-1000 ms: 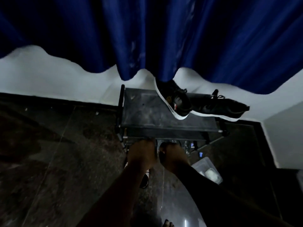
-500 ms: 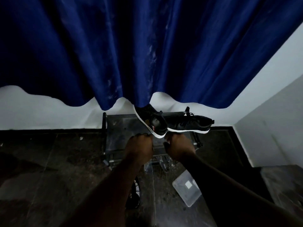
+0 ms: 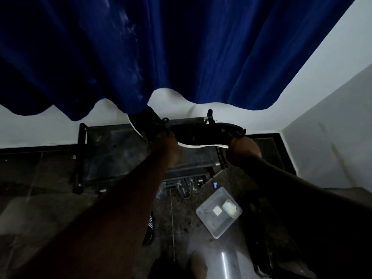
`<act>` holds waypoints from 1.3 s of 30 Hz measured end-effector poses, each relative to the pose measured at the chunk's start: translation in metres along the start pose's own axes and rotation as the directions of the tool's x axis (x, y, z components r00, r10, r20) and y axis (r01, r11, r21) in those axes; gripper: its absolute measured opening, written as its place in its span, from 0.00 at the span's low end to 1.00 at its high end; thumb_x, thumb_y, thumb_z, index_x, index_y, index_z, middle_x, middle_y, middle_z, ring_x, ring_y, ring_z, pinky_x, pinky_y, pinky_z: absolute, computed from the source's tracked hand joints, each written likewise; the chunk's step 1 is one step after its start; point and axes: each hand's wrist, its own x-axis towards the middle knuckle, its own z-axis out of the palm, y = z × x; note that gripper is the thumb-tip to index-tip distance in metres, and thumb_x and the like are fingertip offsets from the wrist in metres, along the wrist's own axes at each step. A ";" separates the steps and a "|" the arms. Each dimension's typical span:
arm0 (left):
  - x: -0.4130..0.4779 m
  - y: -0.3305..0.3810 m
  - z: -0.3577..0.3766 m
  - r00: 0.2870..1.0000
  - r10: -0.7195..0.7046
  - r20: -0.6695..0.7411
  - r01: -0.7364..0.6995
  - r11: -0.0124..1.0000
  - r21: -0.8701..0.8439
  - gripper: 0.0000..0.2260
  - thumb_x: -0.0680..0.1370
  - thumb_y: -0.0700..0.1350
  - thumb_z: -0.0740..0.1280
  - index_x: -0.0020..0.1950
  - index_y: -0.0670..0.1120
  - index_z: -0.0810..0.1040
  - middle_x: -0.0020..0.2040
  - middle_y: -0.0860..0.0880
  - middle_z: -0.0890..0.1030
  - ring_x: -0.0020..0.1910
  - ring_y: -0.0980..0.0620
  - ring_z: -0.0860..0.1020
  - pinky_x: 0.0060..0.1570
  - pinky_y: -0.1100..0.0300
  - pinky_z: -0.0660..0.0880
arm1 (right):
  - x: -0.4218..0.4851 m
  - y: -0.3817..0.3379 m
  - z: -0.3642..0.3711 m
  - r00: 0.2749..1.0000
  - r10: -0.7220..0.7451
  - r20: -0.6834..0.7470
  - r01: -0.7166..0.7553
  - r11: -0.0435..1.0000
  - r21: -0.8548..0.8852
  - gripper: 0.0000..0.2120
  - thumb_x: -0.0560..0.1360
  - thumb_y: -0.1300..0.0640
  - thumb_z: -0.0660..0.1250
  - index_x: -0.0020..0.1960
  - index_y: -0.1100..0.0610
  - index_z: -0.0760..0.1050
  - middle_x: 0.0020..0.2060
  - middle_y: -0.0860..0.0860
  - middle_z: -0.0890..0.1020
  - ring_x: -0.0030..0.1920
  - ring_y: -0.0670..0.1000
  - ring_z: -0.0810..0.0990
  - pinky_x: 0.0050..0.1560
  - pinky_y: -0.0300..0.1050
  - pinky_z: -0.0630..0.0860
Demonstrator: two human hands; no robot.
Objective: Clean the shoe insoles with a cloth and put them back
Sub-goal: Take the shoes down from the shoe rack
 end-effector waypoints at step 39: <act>-0.191 -0.053 0.000 0.994 0.072 -0.084 -0.063 0.992 0.111 0.11 0.82 0.46 0.63 0.65 0.51 0.76 0.62 0.45 0.81 0.60 0.39 0.80 0.53 0.51 0.77 | -0.202 -0.097 0.046 0.923 0.384 -0.009 -0.322 0.785 0.529 0.13 0.78 0.54 0.66 0.56 0.61 0.82 0.53 0.63 0.84 0.54 0.64 0.83 0.52 0.49 0.79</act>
